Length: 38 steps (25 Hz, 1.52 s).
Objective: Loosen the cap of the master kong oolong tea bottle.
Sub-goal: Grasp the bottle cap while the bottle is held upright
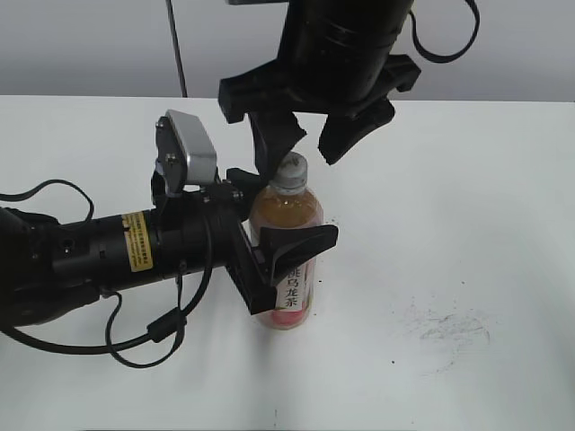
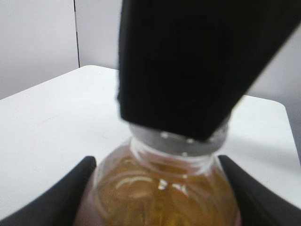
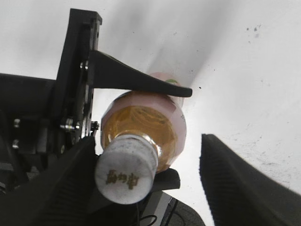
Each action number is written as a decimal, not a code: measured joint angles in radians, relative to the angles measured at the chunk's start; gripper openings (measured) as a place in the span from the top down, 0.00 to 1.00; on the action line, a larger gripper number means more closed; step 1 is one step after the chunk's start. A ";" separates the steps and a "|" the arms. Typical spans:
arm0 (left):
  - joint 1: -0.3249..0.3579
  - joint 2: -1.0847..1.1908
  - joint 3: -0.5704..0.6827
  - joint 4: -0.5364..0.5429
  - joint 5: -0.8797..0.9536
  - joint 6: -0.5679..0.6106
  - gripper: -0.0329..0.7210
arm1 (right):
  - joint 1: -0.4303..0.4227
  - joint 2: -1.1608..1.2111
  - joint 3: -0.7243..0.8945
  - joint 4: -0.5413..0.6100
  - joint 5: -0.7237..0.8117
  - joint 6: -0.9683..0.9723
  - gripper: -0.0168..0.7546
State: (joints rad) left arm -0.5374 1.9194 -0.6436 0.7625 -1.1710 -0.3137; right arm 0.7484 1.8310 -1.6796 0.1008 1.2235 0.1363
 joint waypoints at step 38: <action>0.000 0.000 0.000 -0.004 0.001 0.000 0.36 | 0.006 -0.036 0.049 0.077 0.000 0.006 0.44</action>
State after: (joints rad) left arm -0.5374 1.9194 -0.6436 0.7583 -1.1700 -0.3137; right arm 0.7544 1.7954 -1.6307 0.1782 1.2232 0.1422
